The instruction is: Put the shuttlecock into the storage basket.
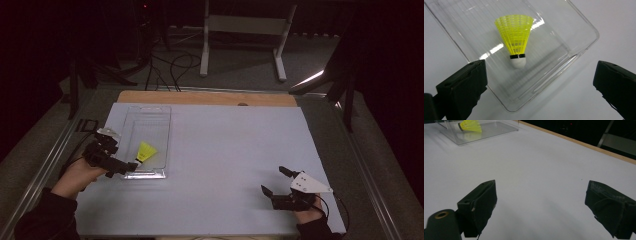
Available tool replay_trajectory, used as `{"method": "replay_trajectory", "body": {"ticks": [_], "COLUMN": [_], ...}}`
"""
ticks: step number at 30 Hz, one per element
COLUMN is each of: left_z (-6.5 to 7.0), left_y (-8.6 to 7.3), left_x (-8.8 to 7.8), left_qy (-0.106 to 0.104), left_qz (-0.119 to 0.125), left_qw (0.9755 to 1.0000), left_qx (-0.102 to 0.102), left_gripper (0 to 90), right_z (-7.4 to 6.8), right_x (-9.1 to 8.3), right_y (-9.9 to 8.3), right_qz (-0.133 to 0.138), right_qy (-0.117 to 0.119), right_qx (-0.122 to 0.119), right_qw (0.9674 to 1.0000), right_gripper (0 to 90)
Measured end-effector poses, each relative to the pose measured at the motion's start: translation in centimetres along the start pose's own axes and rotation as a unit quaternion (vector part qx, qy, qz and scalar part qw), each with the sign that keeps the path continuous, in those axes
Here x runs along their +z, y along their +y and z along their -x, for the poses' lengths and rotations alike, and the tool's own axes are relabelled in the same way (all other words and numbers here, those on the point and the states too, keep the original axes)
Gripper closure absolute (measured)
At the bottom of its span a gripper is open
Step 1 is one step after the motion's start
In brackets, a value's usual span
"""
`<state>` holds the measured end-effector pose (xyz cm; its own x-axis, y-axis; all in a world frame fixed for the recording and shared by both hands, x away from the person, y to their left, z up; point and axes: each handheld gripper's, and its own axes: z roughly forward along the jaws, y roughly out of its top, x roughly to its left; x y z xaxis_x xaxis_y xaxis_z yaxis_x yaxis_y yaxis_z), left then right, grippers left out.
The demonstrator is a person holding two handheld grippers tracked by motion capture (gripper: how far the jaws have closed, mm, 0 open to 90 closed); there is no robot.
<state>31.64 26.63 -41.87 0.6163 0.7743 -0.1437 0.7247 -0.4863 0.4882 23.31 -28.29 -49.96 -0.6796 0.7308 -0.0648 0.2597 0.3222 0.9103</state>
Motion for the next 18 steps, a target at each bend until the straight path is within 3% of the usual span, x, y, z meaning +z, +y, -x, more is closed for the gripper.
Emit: {"method": "replay_trajectory", "body": {"ticks": [18], "left_z": [0.96], "left_y": [0.92], "left_x": [-0.27], "left_qy": [-0.001], "left_qz": [0.02], "left_qw": [0.9996], "left_qx": [0.021], "left_gripper": [0.1], "right_z": [-0.04], "right_x": [-0.04], "right_y": [0.03], "right_qz": [0.0], "right_qy": [0.0], "right_qx": [0.001], "right_qw": [1.0], "right_gripper": [10.2]}}
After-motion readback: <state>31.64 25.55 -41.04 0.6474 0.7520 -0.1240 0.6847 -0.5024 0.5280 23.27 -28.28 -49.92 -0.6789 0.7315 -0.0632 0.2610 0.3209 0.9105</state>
